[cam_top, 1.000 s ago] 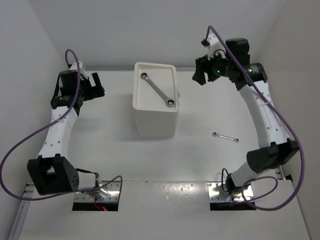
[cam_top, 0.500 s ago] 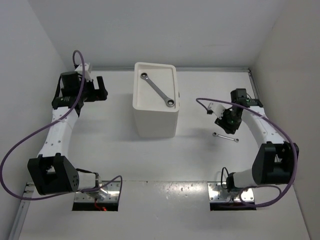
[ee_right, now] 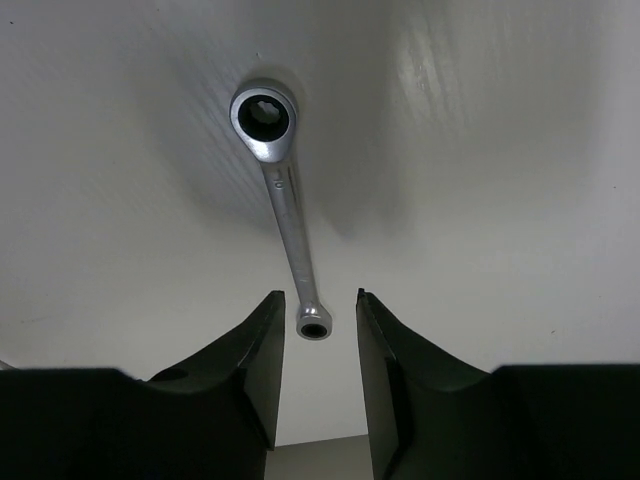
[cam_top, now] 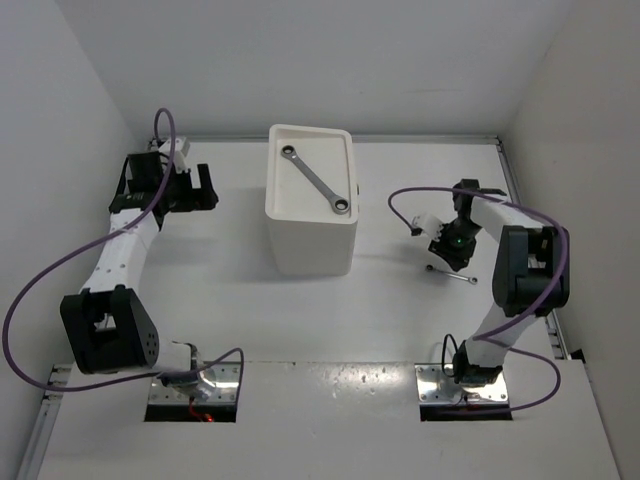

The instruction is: Sort the tools into containers

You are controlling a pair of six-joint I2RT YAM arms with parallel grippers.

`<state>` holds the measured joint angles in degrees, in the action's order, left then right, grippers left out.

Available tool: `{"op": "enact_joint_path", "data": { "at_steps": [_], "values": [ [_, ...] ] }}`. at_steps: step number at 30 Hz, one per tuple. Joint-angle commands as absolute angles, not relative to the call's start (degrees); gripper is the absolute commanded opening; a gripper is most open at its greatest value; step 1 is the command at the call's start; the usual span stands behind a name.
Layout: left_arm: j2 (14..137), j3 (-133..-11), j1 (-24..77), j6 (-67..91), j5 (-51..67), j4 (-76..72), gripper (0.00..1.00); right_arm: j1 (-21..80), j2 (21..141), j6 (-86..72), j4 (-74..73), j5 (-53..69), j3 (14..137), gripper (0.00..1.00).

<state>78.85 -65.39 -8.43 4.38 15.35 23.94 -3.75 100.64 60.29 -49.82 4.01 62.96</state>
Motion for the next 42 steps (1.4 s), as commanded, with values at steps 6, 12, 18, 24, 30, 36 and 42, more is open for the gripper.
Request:
{"op": "enact_joint_path", "data": {
  "at_steps": [6, 12, 18, 24, 30, 36, 42],
  "values": [
    [80.85, -66.09, -10.63, 3.60, 18.72, 22.24, 1.00, -4.48, 101.95, 62.67, -46.32, 1.33, 59.86, 0.33],
    [81.91, -66.62, -11.16, 4.13, 20.56, 22.24, 1.00, -4.48, 102.48, 61.62, -44.04, 0.80, 57.83, 0.32],
    [82.53, -66.62, -11.16, 4.13, 20.57, 22.24, 1.00, -4.48, 103.70, 61.08, -42.01, 0.79, 56.60, 0.32],
    [83.06, -66.09, -11.69, 4.13, 20.57, 22.24, 1.00, -3.87, 105.73, 60.03, -40.69, -0.35, 56.60, 0.29],
    [83.58, -66.09, -12.22, 4.13, 20.57, 22.24, 1.00, -3.87, 106.87, 58.97, -40.61, -0.35, 57.39, 0.22],
    [83.58, -66.09, -12.22, 4.66, 21.70, 21.71, 1.00, -3.87, 108.10, 58.97, -43.24, 0.88, 59.15, 0.09],
    [83.58, -66.62, -12.22, 4.66, 21.71, 21.71, 1.00, -4.39, 106.97, 58.97, -45.08, 2.98, 60.29, 0.04]
  ]
}}
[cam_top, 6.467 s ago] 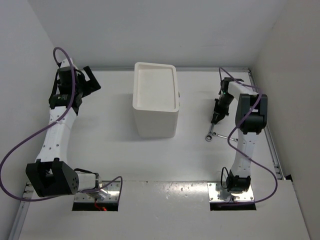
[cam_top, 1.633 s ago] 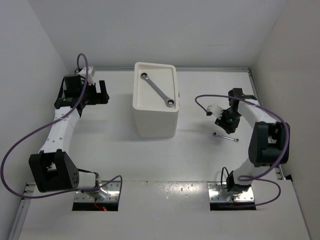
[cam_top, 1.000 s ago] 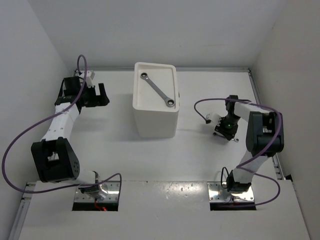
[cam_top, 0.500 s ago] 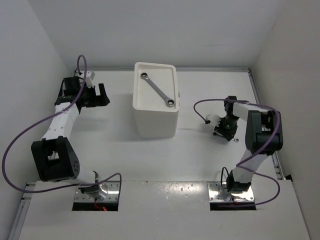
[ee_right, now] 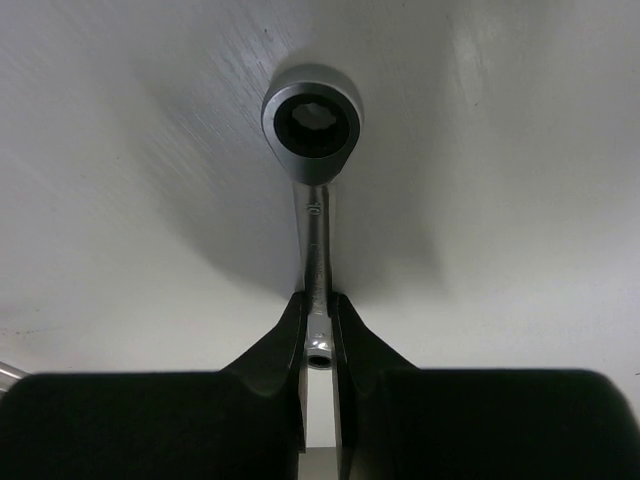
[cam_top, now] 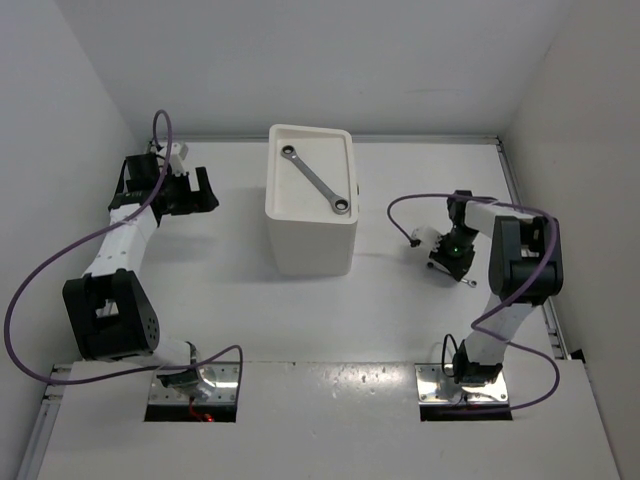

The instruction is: Sort the tools into containers

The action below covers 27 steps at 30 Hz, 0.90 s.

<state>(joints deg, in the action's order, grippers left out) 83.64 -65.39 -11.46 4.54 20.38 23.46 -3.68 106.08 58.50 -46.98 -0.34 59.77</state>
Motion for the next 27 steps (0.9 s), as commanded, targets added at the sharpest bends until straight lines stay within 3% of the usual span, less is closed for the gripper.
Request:
{"op": "enact_joint_path", "data": {
  "at_steps": [1, 15, 21, 27],
  "values": [
    [83.58, -66.62, -12.22, 4.66, 21.71, 21.71, 1.00, -4.39, 106.35, 58.97, -46.04, 4.03, 61.25, 0.02],
    [83.58, -67.15, -12.22, 5.19, 22.24, 21.71, 1.00, -7.46, 98.44, 52.83, -58.18, 16.43, 75.58, 0.00],
    [83.58, -67.15, -12.22, 5.71, 22.76, 21.71, 1.00, -9.14, 99.05, 45.90, -67.22, 30.72, 92.06, 0.00],
    [83.58, -67.68, -12.22, 5.71, 23.29, 21.71, 1.00, -8.61, 102.47, 31.42, -66.28, 43.48, 110.46, 0.00]
  ]
}}
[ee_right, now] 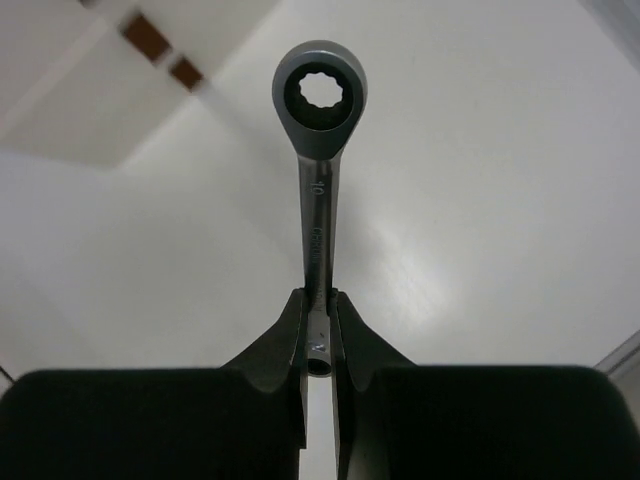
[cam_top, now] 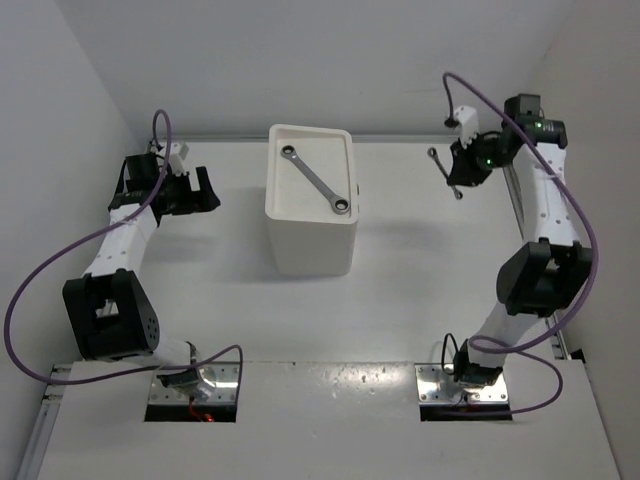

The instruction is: Sort the tools into containers

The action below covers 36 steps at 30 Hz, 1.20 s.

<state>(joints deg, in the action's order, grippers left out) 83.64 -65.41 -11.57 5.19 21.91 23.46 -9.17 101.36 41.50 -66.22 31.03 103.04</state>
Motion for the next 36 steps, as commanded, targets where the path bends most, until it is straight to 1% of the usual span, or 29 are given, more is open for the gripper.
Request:
{"op": "enact_joint_path", "data": {
  "at_steps": [1, 4, 9, 13, 17, 21, 36],
  "values": [
    [83.58, -67.68, -12.22, 5.71, 23.29, 21.71, 1.00, -8.09, 103.00, 28.59, -65.14, 45.07, 112.57, 0.00],
    [83.58, -67.68, -12.22, 6.33, 23.29, 21.71, 1.00, -5.63, 104.67, 18.07, -59.34, 49.65, 120.82, 0.00],
    [84.63, -67.68, -12.22, 6.85, 23.82, 21.71, 1.00, 3.15, 108.01, 6.43, -47.76, 51.06, 124.97, 0.00],
    [84.64, -67.68, -12.22, 6.86, 24.34, 21.71, 1.00, 9.57, 111.95, 0.02, -42.98, 50.37, 128.57, 0.00],
    [84.64, -67.68, -12.22, 6.86, 24.35, 21.71, 1.00, 14.84, 116.18, -0.70, -41.49, 46.69, 132.00, 0.00],
    [84.64, -67.15, -12.22, 6.86, 24.35, 21.71, 1.00, 16.78, 118.91, -0.70, -40.78, 44.13, 132.63, 0.00],
    [85.25, -67.15, -12.22, 6.33, 23.73, 21.71, 1.00, 19.60, 125.41, 2.90, -43.15, 42.19, 129.81, 0.00]
  ]
}}
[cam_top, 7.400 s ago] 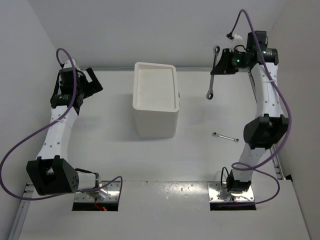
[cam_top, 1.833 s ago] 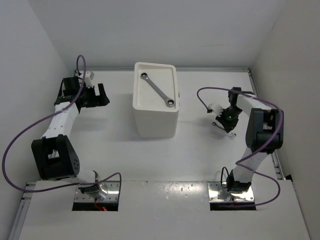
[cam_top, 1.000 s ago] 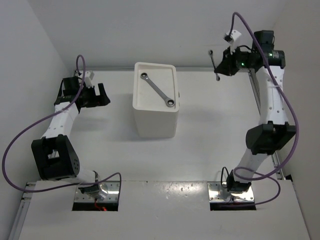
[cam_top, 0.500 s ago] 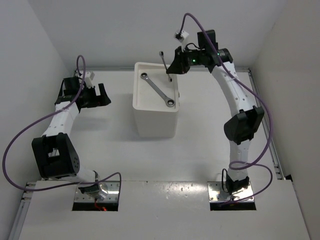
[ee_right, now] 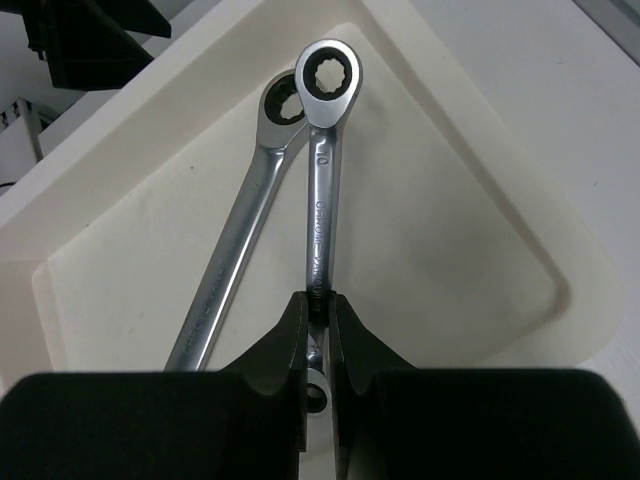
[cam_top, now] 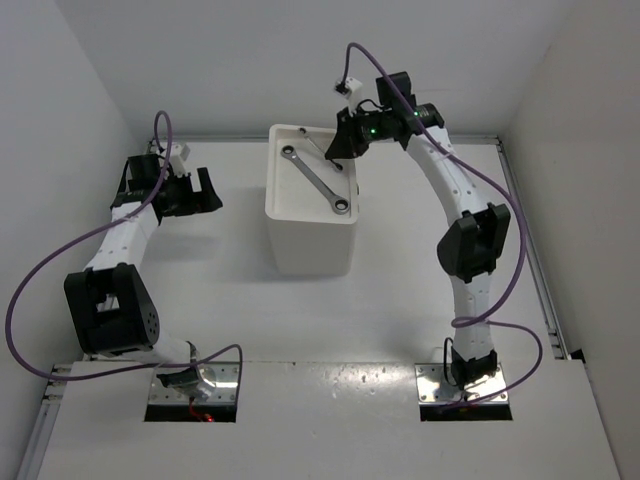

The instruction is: Sort the tools into containers

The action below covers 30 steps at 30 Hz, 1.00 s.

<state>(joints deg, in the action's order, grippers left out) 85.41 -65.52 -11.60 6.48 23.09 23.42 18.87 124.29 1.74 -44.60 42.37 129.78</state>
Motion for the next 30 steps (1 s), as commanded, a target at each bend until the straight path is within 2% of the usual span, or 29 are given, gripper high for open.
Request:
{"op": "enact_joint_path", "data": {
  "at_steps": [1, 13, 22, 24, 25, 28, 30],
  "values": [
    [85.25, -66.63, -12.22, 6.33, 23.21, 21.71, 1.00, 19.60, 125.42, 2.90, -43.76, 42.19, 129.81, 0.00],
    [85.25, -66.10, -12.22, 6.33, 23.20, 21.71, 1.00, 20.21, 125.95, 3.95, -46.58, 40.96, 127.10, 0.00],
    [84.64, -66.09, -12.22, 6.86, 23.20, 21.71, 1.00, 20.21, 118.31, 5.27, -47.29, 40.35, 117.95, 0.00],
    [84.64, -66.09, -12.22, 6.86, 23.20, 21.71, 1.00, 20.21, 116.99, 5.80, -47.29, 39.73, 117.43, 0.10],
    [84.64, -66.09, -12.22, 6.86, 23.20, 21.71, 1.00, 20.21, 116.98, 5.80, -47.29, 39.20, 117.42, 0.23],
    [84.03, -66.09, -12.22, 7.46, 23.20, 21.19, 1.00, 20.21, 114.00, 5.19, -45.19, 39.20, 115.32, 0.43],
    [83.50, -66.09, -12.22, 7.47, 23.20, 20.66, 1.00, 20.21, 111.20, 2.74, -41.34, 39.99, 113.47, 0.49]
  ]
}}
